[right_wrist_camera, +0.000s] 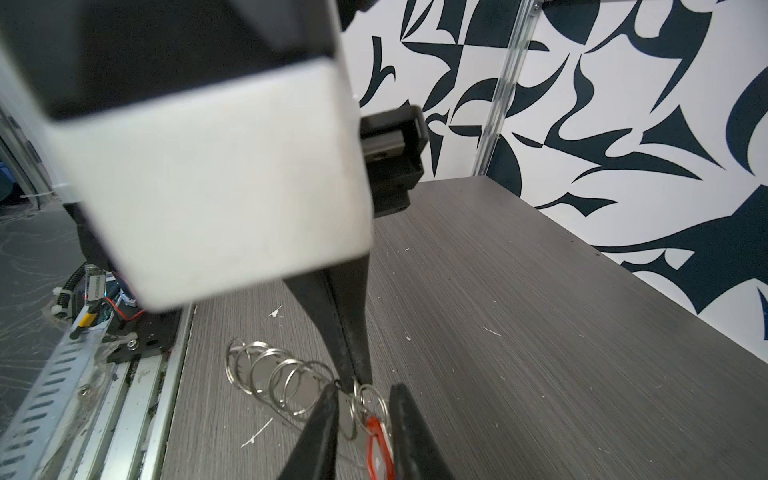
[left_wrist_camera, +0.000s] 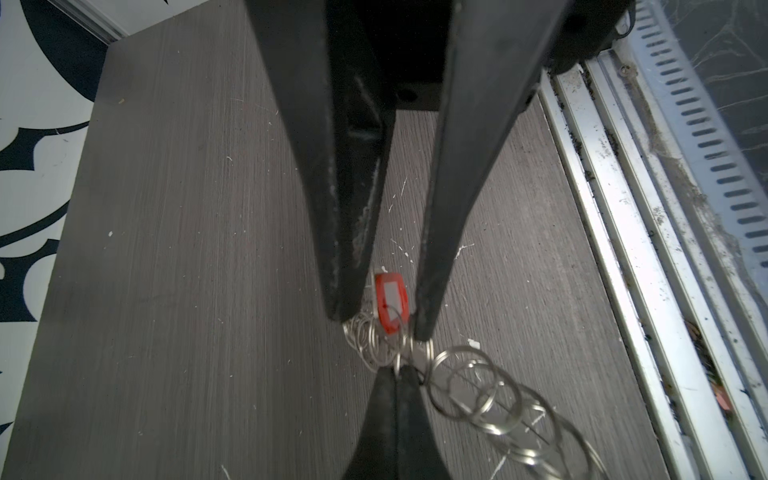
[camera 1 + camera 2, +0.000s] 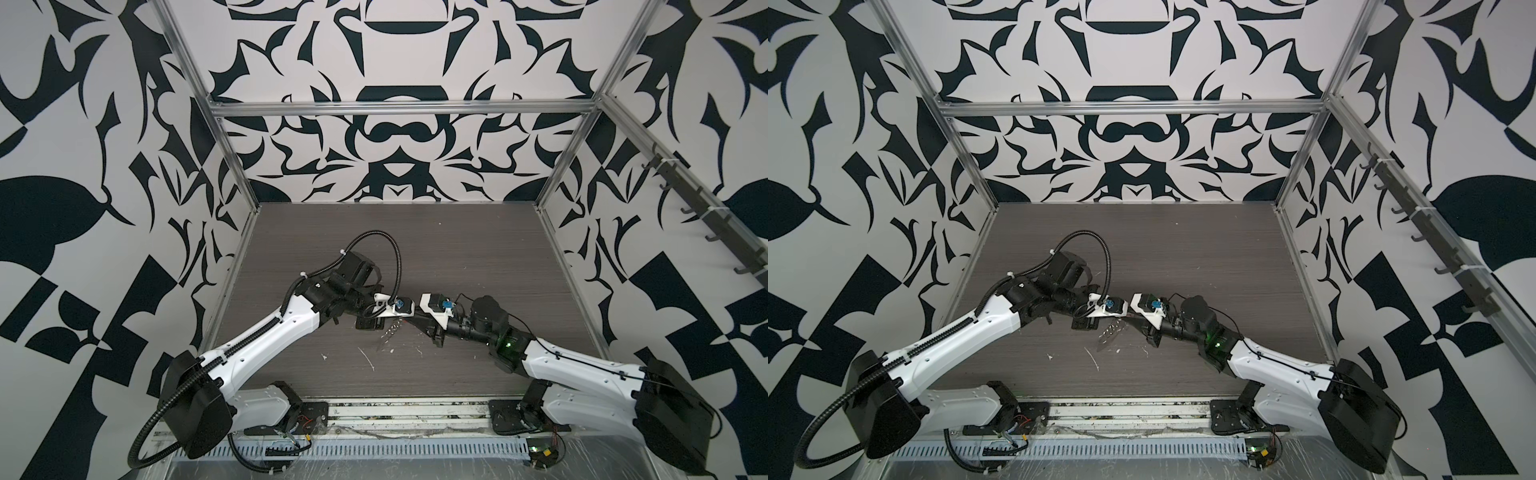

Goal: Remove the keys from the keyring

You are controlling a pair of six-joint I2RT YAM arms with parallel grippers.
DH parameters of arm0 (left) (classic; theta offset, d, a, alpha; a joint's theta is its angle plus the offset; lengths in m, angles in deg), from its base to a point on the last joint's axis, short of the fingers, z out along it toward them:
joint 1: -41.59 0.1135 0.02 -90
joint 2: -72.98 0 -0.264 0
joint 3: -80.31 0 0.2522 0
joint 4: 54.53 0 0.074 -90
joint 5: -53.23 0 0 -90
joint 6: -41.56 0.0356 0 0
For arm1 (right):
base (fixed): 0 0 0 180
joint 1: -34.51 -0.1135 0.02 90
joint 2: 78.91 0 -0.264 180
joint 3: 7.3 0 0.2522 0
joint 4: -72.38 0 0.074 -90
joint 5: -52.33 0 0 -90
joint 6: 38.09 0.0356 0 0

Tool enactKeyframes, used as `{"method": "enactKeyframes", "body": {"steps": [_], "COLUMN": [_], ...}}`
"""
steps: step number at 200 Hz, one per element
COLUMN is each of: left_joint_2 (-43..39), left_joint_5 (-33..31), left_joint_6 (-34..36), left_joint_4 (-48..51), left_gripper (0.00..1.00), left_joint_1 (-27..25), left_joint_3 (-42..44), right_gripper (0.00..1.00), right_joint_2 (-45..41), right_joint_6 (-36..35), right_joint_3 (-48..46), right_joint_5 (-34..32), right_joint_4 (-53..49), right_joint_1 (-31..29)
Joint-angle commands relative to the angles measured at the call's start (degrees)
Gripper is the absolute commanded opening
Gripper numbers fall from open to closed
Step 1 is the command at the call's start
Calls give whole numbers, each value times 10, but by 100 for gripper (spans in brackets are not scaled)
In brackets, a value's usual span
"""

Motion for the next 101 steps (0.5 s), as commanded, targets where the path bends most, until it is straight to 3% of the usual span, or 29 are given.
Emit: {"method": "enactKeyframes", "body": {"steps": [1,60,101], "left_joint_2": [-7,-12,-14], "left_joint_5": [26,30,30], "left_joint_6": [1,1,3], "left_joint_4": [3,-8,-10], "left_gripper": [0,0,0], "left_joint_1": [-1,-1,-1], "left_joint_3": [-2,2,6], "right_gripper": [27,27,44], "right_joint_2": [-5,-19,-60], "right_joint_6": [-20,-64,-97], "right_joint_3": [13,28,27], "right_joint_5": [6,-8,-47], "right_joint_4": [7,-52,-99], "right_joint_1": [-3,-5,-5]}}
